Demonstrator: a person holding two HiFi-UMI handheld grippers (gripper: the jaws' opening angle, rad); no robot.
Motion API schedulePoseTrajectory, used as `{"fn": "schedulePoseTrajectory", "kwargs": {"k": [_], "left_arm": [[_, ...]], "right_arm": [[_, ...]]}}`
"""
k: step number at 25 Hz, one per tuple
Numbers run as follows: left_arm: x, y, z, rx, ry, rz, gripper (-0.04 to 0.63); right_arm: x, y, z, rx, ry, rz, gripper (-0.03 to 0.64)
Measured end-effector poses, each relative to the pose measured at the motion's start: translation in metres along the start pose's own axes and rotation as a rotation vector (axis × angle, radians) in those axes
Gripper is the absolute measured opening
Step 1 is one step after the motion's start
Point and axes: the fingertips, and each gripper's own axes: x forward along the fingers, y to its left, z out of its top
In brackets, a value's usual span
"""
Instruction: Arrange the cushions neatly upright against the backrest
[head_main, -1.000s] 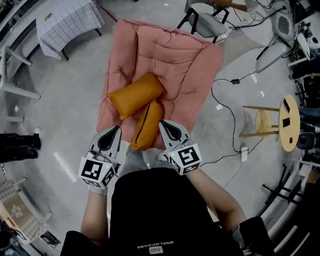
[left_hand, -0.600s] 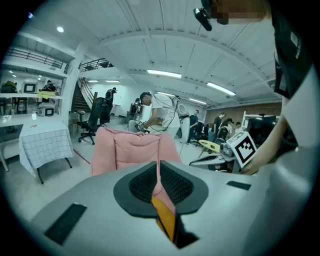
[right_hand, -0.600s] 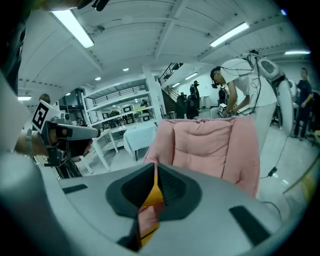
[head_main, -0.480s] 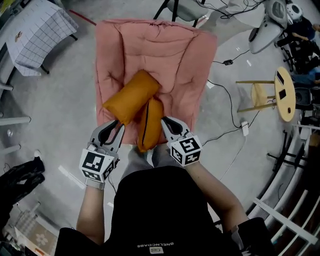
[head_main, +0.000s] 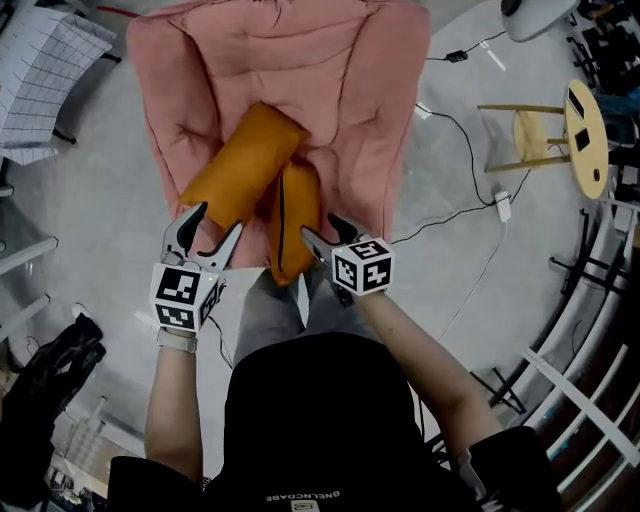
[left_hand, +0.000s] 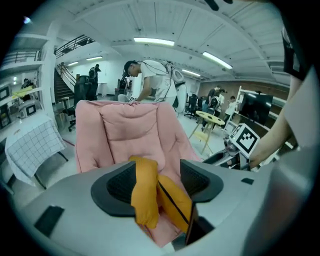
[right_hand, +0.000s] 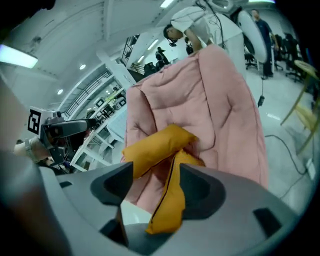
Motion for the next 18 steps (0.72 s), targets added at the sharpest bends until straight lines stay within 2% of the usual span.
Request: {"fn": "schedulePoseTrajectory", "kwargs": {"k": [3,6,12,18], "left_arm": [[0.025,0.011,-0.012,0.074,0.071,0.032,0.295],[0.045,0.025,-0.036,0.109,0.154,0.053,0.314],[0.095,0.043,-0.078,0.123,0.266,0.033,0.354],[0.143,0.068,-0.103,0.094,0.357,0.008,0.381]], "right_arm": [[0.024,-0.021,-0.015,0.077,0.056,-0.004,0.318],[0.048,-0.034,-0.033,0.115,0.106,-0.010,0.344],[0.090,-0.064,-0.062,0.156,0.171,-0.024,0.365],[0.124,-0.081,-0.079,0.198,0.217,-0.047,0.370]]}}
